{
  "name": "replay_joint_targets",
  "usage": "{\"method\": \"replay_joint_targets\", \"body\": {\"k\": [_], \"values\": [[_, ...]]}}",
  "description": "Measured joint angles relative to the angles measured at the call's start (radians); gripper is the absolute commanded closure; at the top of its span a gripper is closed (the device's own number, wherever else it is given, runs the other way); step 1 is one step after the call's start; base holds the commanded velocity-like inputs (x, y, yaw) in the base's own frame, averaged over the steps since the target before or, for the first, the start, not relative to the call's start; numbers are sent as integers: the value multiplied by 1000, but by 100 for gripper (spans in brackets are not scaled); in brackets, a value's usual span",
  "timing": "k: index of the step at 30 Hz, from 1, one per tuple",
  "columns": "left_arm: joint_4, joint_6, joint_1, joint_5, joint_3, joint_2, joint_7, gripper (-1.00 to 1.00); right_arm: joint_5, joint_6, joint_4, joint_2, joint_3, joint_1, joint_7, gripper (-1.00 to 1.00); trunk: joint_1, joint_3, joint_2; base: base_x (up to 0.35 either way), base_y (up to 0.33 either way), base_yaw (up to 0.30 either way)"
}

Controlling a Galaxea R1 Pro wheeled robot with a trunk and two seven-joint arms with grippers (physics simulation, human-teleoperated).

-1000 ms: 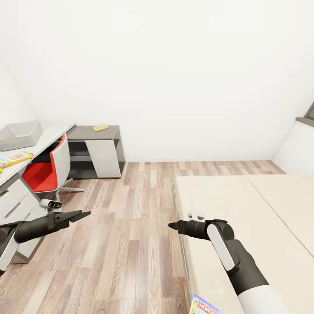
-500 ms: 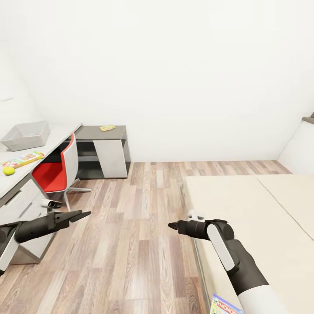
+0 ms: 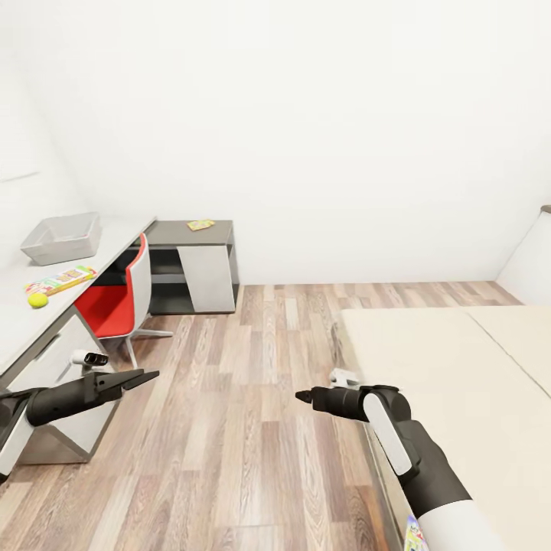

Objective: Put all the toys in the child's room - the three board games (two on the bed and one on the table), the two jigsaw puzzles on the table, and the tennis ball on the table - inside the toy box on the table in the child's room.

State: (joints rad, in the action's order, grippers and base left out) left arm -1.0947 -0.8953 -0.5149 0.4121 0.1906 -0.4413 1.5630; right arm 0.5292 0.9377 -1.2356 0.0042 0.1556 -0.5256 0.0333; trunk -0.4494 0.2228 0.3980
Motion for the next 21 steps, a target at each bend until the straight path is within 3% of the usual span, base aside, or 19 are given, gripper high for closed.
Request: {"method": "replay_joint_targets", "body": {"k": [12, 21], "values": [[1, 0, 0, 0, 0, 0, 0, -100, 2, -1, -4, 0, -3, 0, 0, -100, 0, 0, 0, 44, 288, -8], [1, 1, 0, 0, 0, 0, 1, -100, 5, 0, -4, -1, -3, 0, 1, -100, 0, 0, 0, 144, 276, -211]]}}
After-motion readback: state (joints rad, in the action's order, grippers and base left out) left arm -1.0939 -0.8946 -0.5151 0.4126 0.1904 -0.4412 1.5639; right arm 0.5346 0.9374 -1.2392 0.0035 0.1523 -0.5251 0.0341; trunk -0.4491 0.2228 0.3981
